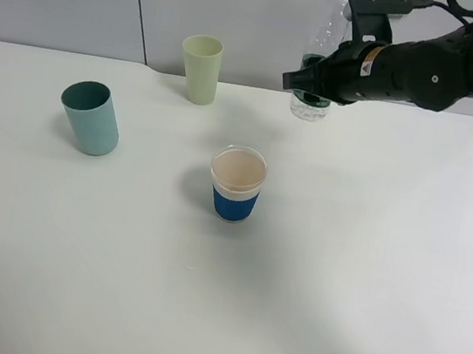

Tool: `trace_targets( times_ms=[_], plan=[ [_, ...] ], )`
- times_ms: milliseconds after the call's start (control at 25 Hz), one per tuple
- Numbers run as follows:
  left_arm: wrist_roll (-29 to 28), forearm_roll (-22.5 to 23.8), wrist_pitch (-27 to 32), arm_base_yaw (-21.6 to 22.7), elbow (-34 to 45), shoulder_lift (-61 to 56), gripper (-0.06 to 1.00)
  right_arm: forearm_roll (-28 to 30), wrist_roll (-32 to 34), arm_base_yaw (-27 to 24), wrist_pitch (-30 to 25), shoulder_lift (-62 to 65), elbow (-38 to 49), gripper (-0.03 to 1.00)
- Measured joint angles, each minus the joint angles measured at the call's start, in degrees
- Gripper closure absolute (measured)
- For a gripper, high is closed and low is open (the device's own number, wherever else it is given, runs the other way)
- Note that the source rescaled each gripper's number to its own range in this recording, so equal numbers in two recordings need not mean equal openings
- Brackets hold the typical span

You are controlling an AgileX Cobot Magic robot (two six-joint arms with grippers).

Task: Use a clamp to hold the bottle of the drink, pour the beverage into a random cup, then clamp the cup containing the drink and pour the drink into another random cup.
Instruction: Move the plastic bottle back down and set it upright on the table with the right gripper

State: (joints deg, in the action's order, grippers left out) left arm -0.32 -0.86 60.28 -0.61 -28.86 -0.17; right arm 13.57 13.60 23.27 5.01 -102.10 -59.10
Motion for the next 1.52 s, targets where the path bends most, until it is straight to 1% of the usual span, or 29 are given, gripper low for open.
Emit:
trace_targets(
  times_ms=[160, 280, 360, 520, 680, 800, 1040, 1520],
  plan=[
    [-0.1, 0.0, 0.0, 0.0, 0.0, 0.0, -0.06, 0.1, -0.7, -1.3, 4.2, 0.0, 2.4, 0.97],
    [-0.1, 0.0, 0.0, 0.0, 0.0, 0.0, -0.06, 0.1, -3.6, -1.6, 7.8, -0.4, 2.8, 0.97],
    [-0.1, 0.0, 0.0, 0.0, 0.0, 0.0, -0.06, 0.1, -6.6, -1.6, 9.3, -1.4, 2.8, 0.97],
    [-0.1, 0.0, 0.0, 0.0, 0.0, 0.0, -0.06, 0.2, -13.6, -1.7, 10.2, -4.4, 2.8, 0.97],
    [-0.1, 0.0, 0.0, 0.0, 0.0, 0.0, -0.06, -1.5, -17.7, -1.7, 12.6, -6.6, 2.9, 0.97],
    [-0.1, 0.0, 0.0, 0.0, 0.0, 0.0, -0.06, -3.0, -18.1, -1.7, 15.9, -8.3, 2.9, 0.97],
    [-0.1, 0.0, 0.0, 0.0, 0.0, 0.0, -0.06, -3.2, -18.5, -1.7, 21.2, -11.0, 2.9, 0.97],
    [-0.1, 0.0, 0.0, 0.0, 0.0, 0.0, -0.06, -3.0, -18.5, -2.0, 21.6, -12.5, 3.1, 0.97]
  ],
)
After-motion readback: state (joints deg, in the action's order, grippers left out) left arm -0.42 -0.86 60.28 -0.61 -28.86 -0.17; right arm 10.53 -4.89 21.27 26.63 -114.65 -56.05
